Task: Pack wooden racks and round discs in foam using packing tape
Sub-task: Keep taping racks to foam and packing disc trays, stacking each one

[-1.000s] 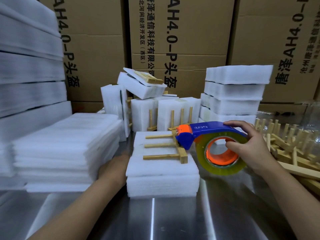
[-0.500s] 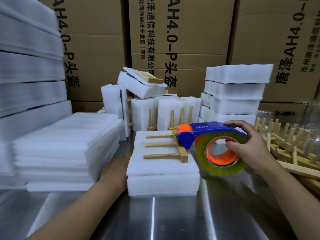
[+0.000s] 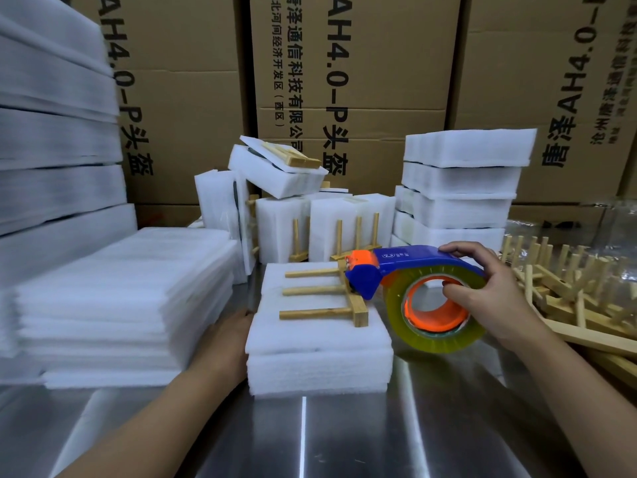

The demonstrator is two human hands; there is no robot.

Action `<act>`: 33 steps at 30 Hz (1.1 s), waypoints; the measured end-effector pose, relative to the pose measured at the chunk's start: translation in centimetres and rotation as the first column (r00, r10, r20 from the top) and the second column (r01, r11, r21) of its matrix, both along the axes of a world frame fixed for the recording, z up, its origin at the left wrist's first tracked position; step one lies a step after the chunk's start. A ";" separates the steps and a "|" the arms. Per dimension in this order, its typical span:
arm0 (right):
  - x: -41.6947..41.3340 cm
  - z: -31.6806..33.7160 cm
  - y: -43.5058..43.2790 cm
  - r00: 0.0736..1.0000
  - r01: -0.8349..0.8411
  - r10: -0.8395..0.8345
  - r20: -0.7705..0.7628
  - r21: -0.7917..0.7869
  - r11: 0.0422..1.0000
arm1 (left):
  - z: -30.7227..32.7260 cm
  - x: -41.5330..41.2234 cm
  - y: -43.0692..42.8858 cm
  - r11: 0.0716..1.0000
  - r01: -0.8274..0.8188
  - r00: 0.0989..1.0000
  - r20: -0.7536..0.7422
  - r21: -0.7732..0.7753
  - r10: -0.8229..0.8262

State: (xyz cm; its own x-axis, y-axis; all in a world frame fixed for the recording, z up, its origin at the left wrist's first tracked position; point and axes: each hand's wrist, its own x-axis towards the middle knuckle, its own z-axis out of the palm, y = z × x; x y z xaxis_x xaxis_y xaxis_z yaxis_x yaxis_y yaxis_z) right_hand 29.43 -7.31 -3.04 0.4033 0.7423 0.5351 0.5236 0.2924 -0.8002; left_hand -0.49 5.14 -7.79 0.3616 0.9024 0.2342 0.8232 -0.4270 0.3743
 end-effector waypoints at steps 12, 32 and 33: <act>0.4 -0.5 0.3 1.000 -0.005 0.005 -0.022 0.010 1.000 | 3.7 0.3 1.8 0.999 0.052 0.659 0.751 0.007 -0.040; 1.8 -0.2 -0.1 0.998 -0.070 0.071 0.004 -0.033 0.997 | 5.2 8.7 1.6 0.978 0.197 0.957 -0.204 -0.064 -0.206; 2.0 0.0 -0.2 0.997 -0.082 0.083 0.004 -0.037 0.996 | 5.2 8.8 1.6 0.978 0.198 0.955 -0.212 -0.059 -0.207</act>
State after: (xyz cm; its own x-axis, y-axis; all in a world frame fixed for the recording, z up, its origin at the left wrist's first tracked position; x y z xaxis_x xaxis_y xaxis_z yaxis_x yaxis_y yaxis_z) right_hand 31.41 -7.46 -3.02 0.3372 0.7922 0.5087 0.5031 0.3051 -0.8086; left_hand 8.30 6.71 -2.57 0.5758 0.8116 0.0986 0.7837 -0.5823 0.2163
